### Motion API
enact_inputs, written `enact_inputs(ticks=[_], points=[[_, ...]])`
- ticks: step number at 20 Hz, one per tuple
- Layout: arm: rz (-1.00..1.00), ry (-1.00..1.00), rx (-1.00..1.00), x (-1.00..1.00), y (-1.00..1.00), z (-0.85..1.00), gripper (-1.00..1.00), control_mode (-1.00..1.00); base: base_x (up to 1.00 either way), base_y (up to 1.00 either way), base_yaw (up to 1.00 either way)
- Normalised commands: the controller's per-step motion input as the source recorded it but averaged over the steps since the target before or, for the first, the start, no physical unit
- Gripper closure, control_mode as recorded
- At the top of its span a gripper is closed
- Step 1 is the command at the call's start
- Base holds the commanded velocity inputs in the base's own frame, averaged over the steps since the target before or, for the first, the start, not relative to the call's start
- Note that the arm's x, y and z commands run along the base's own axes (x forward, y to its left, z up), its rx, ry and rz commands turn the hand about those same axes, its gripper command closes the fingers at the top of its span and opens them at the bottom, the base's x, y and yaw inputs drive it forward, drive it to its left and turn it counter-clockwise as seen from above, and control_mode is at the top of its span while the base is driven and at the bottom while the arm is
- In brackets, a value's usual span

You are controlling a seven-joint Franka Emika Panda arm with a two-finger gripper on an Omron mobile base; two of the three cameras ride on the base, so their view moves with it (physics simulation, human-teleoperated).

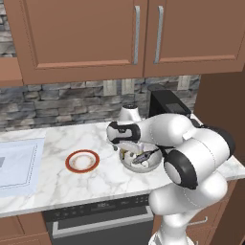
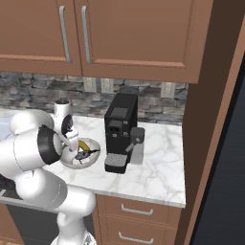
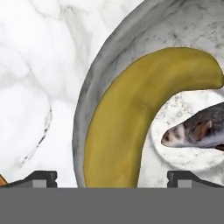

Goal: Remove the banana from the bowl and place it on the small plate. Then place the bowl with only the fish in the microwave, close the door, and press the start button to microwave the fish.

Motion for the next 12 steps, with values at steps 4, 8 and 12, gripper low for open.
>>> enact_inputs(ticks=[4, 8, 12], points=[[0.00, 0.02, 0.00, 0.00, 0.00, -0.15, 1.00, -1.00, 0.00, 0.00, 0.00], [0.00, 0.00, 0.00, 0.00, 0.00, 0.04, 1.00, -1.00, 0.00, 0.00, 0.00], [0.00, 0.00, 0.00, -0.01, 0.00, 0.36, 1.00, -1.00, 0.00, 0.00, 0.00]])
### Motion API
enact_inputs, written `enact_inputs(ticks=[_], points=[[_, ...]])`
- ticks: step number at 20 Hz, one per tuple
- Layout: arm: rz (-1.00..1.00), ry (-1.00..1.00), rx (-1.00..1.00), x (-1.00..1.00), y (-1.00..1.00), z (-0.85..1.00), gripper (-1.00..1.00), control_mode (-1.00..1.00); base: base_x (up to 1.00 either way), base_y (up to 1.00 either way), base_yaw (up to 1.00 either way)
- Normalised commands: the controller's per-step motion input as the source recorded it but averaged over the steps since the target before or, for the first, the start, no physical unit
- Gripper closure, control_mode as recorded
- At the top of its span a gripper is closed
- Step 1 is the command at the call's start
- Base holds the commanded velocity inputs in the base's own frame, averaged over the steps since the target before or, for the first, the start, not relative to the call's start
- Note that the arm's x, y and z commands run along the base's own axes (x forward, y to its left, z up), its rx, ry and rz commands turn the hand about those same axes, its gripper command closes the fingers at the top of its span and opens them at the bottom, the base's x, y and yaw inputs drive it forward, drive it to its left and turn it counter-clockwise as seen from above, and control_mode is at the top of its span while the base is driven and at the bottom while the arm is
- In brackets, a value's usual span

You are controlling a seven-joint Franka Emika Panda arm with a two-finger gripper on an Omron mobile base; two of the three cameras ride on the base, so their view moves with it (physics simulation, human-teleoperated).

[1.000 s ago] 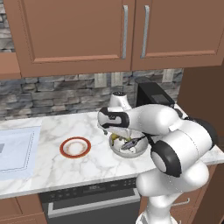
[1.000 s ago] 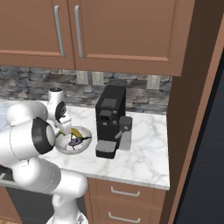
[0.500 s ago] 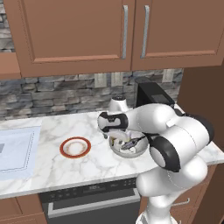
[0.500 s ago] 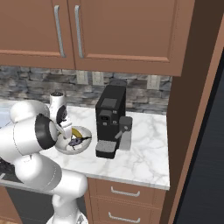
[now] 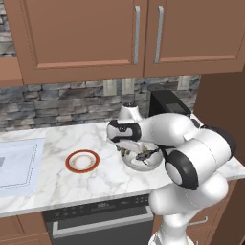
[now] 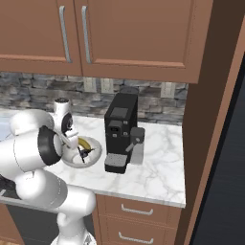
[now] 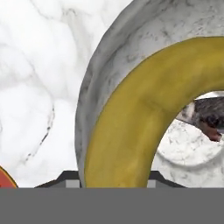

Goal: Remove the banana from the bowl and place it on the small plate. Then place the bowl with only the fish in the microwave, close the door, and press the start button to microwave the fish.

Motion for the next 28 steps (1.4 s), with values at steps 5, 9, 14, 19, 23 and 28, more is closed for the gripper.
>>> enact_inputs(ticks=[5, 9, 14, 19, 23, 28], points=[[0.00, 0.00, 0.00, -0.09, 0.00, 0.73, 1.00, -1.00, 0.00, 0.00, 0.00], [0.00, 0.00, 0.00, -0.12, 0.14, 0.71, 1.00, -1.00, 0.00, 0.00, 0.00], [0.00, 0.00, 0.00, -0.01, 0.00, 0.35, 1.00, -1.00, 0.00, 0.00, 0.00], [0.01, 0.00, -0.01, -0.24, 0.54, 0.23, 1.00, -1.00, 0.00, 0.00, 0.00], [0.08, 0.06, -0.04, -0.33, 1.00, 0.01, 1.00, -1.00, 0.00, 0.00, 0.00], [0.15, 0.08, -0.06, -0.11, 1.00, -0.18, 1.00, -1.00, 0.00, 0.00, 0.00]])
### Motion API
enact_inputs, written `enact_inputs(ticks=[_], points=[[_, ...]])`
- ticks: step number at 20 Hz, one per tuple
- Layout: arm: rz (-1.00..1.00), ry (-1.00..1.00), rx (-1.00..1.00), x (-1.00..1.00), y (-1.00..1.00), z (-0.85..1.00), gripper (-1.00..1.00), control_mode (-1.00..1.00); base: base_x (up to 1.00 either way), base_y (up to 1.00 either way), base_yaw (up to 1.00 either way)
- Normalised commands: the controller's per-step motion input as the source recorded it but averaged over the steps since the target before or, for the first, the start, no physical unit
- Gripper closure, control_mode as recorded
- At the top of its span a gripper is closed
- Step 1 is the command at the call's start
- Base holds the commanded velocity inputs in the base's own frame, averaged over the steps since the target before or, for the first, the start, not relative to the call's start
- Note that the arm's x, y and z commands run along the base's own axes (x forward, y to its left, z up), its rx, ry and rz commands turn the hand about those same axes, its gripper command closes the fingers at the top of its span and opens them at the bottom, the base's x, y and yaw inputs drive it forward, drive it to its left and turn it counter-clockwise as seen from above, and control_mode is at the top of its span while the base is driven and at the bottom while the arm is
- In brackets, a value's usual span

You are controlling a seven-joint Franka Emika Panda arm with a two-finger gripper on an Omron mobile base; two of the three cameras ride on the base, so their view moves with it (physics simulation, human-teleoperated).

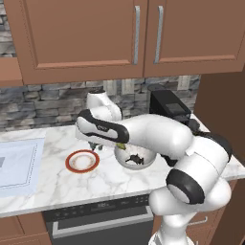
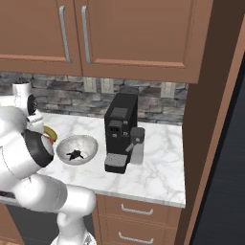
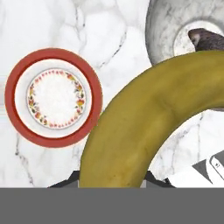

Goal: Remove the banana from the bowl and place it on the small plate. Then place the bowl with only the fish in the microwave, close the door, and press the start button to microwave the fish.

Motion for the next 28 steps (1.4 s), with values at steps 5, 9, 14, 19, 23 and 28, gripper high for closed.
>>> enact_inputs(ticks=[5, 9, 14, 19, 23, 28], points=[[0.22, 0.09, -0.05, 0.02, 0.83, -0.26, 1.00, -1.00, 0.00, 0.00, 0.00], [0.14, 0.02, 0.00, 0.00, 0.26, -0.56, 1.00, -1.00, 0.00, 0.00, 0.00], [0.07, 0.00, 0.00, 0.00, 0.16, -0.54, 1.00, -1.00, 0.00, 0.00, 0.00], [0.03, 0.00, 0.00, 0.07, 0.29, -0.38, 1.00, -1.00, 0.00, 0.00, 0.00], [0.01, -0.06, 0.01, 0.27, 0.03, -0.03, 1.00, -1.00, 0.00, 0.00, 0.00], [0.01, -0.07, 0.02, 0.32, 0.00, -0.07, 1.00, -1.00, 0.00, 0.00, 0.00]])
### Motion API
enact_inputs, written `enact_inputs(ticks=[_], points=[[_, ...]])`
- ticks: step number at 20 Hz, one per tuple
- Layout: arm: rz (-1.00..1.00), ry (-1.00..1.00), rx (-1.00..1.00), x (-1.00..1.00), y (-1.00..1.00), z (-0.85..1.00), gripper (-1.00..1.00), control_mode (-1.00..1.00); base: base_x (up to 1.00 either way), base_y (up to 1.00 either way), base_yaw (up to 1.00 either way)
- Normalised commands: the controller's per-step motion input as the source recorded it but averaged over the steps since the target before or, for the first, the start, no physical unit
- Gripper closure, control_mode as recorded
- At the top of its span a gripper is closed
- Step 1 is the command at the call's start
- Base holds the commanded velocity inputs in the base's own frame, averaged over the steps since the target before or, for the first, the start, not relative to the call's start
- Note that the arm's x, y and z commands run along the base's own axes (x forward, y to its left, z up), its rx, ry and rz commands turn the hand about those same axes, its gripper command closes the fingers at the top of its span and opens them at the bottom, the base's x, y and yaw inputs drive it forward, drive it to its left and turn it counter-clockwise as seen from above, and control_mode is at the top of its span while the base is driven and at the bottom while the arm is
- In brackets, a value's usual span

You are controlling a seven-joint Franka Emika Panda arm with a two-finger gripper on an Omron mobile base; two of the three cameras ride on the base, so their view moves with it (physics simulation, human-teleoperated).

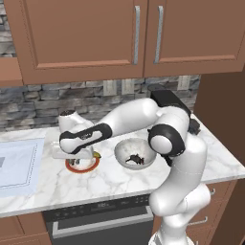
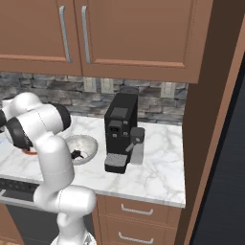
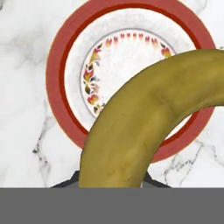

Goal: Remove the banana from the bowl and place it on the small plate. Then place the bowl with only the fish in the microwave, close the door, and press the start button to microwave the fish.

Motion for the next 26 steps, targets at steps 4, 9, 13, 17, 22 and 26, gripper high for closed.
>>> enact_inputs(ticks=[4, 9, 13, 17, 22, 26], points=[[0.00, 0.00, 0.01, 0.08, -0.02, -0.25, 1.00, -1.00, 0.00, 0.00, 0.00], [0.01, -0.01, 0.04, 0.00, -0.08, -0.32, 1.00, -1.00, 0.00, 0.00, 0.00], [0.03, -0.02, 0.06, 0.08, -0.08, -0.08, 1.00, -1.00, 0.00, 0.00, 0.00], [0.02, -0.03, 0.04, 0.16, -0.02, 0.00, 1.00, -1.00, 0.00, 0.00, 0.00], [0.01, -0.03, 0.02, 0.09, 0.00, -0.02, 1.00, -1.00, 0.00, 0.00, 0.00], [0.00, 0.00, 0.00, 0.00, 0.00, -0.14, 1.00, -1.00, 0.00, 0.00, 0.00]])
